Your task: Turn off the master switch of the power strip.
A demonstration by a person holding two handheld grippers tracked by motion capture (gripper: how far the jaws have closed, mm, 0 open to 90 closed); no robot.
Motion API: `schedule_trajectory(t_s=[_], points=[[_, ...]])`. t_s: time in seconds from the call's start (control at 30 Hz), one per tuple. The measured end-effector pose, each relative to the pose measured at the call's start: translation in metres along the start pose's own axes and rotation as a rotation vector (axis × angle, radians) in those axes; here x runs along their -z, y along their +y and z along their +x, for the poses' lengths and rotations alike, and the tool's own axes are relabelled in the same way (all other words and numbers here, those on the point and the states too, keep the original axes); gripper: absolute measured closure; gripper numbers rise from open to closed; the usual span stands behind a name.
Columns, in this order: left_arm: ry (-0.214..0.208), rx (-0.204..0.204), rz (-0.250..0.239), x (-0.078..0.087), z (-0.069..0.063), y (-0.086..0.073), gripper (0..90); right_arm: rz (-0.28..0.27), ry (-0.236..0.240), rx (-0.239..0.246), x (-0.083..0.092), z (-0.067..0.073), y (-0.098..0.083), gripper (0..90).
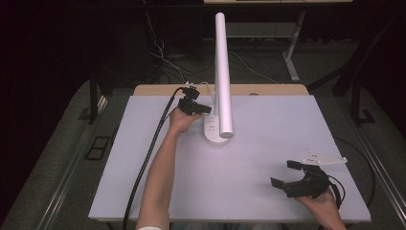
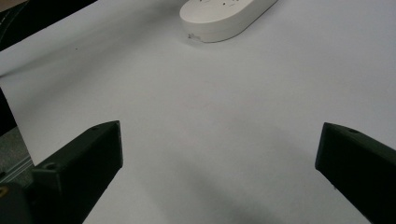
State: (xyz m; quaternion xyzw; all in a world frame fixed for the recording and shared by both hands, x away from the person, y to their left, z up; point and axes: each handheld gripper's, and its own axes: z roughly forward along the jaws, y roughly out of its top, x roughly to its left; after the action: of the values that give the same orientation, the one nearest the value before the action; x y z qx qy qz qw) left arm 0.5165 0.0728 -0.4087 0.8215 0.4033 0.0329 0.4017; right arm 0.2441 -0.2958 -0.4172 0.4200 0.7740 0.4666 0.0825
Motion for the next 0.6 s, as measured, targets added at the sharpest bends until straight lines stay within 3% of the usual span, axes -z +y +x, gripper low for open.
schedule_trajectory(t_s=[0.2, 0.4, 0.47, 0.6], points=[[0.009, 0.021, -0.015, -0.005, -0.001, -0.001, 89.1, -0.002, 0.001, 0.002, 0.0, 0.0, 0.0, 0.0], [0.021, 0.017, -0.008, -0.011, -0.002, -0.003, 89.5, 0.0, 0.004, 0.007, 0.0, 0.0, 0.0, 0.0], [0.033, 0.039, -0.019, -0.013, -0.003, -0.004, 89.5, 0.0, 0.004, 0.008, 0.0, 0.0, 0.0, 0.0], [0.045, 0.046, -0.012, -0.015, -0.002, -0.005, 89.5, 0.0, 0.004, 0.01, 0.0, 0.0, 0.0, 0.0]])
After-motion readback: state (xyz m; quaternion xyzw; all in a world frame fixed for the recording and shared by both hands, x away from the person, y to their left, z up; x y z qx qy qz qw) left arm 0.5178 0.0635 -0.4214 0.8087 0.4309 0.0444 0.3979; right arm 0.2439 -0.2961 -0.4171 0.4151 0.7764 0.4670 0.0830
